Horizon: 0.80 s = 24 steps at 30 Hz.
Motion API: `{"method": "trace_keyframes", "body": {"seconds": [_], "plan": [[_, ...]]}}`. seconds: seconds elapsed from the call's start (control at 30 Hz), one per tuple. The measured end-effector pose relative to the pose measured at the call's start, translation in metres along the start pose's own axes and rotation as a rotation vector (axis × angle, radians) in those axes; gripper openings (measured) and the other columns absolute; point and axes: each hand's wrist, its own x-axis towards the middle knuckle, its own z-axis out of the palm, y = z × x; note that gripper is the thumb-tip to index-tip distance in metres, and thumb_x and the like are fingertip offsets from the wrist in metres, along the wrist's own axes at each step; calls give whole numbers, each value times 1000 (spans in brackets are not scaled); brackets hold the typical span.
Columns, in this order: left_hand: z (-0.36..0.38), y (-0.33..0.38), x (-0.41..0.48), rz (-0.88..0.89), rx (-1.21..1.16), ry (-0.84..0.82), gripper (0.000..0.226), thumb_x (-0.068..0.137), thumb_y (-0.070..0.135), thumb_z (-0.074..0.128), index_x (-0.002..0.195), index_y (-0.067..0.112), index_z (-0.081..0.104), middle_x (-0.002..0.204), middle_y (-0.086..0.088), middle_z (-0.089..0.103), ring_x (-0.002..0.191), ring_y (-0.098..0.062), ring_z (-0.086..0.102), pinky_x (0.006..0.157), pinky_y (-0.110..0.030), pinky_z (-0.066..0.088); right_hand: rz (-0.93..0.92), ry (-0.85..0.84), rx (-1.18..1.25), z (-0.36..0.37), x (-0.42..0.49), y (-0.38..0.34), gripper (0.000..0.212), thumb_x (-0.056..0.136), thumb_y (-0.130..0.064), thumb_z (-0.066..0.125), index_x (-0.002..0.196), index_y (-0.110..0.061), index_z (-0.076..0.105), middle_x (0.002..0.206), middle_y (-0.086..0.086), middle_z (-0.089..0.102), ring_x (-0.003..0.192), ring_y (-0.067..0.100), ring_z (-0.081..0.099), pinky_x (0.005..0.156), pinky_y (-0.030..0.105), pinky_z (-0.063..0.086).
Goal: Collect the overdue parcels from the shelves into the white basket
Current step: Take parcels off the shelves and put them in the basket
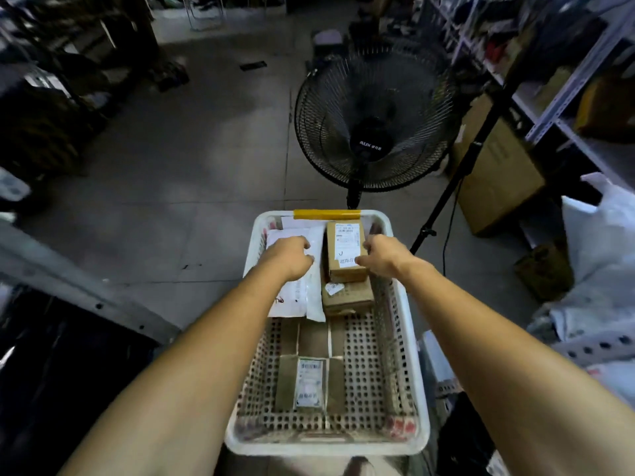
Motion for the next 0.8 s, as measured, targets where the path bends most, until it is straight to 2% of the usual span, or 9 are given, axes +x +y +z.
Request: {"method": "trace_keyframes", "body": {"seconds": [0.07,0.17,0.3,0.37,0.43,0.5,0.57,0.67,0.8], "plan": [[-8,0,-29,-5,44,-21,48,96,42,52,142,29,48,137,-3,58,109,-29,61,87,-34,52,-12,-3,-48,-4,-31,-12,49,97,-36,56,138,-11,50,138,9,56,124,28,53,96,33,42],[-15,-3,-75,-27,56,-42,50,96,40,54,144,26,47,139,-6,55,111,-29,60,93,-37,52,-28,-34,-108,-8,-76,-23,52,94,-43,59,134,-11,53,134,7,58,123,27,54,96,32,42],[-20,-11,-134,-78,23,-32,50,97,37,54,144,25,46,143,-9,51,117,-32,59,97,-38,50,-79,-57,-175,-8,-127,-37,45,94,-37,59,130,-11,56,130,10,60,115,30,57,89,33,47],[-20,-14,-158,-111,-9,-27,47,96,37,56,141,24,49,142,-9,53,117,-32,58,98,-37,50,-135,-73,-248,-6,-142,-45,38,96,-35,54,126,-12,59,126,8,62,112,30,58,83,30,43],[-22,-17,-193,-156,-64,16,44,95,35,58,136,22,53,138,-8,54,116,-32,58,95,-34,50,-219,-86,-313,-5,-158,-55,36,96,-36,54,124,-14,60,126,4,62,110,28,58,85,32,44],[-22,-23,-227,-224,-95,67,40,93,34,59,131,22,57,136,-7,57,115,-31,59,95,-34,50,-284,-104,-303,-2,-167,-67,45,92,-38,60,131,-15,57,132,6,61,115,28,58,91,34,46],[-20,-29,-259,-299,-108,115,41,94,37,58,132,22,57,135,-8,59,116,-30,59,98,-36,49,-352,-123,-311,0,-182,-82,53,93,-37,60,139,-13,50,138,8,56,123,29,54,97,33,44],[-15,-37,-310,-436,-142,191,42,95,40,58,133,23,57,135,-7,59,118,-29,58,97,-35,48,-475,-140,-392,8,-205,-103,54,92,-42,60,137,-13,52,139,9,55,126,31,52,102,34,42],[0,-45,-385,-573,-193,300,28,94,41,57,116,25,63,118,-6,65,101,-28,62,90,-40,53,-627,-176,-456,34,-239,-126,53,88,-44,62,131,-14,54,133,13,59,120,34,56,100,39,46]]}}
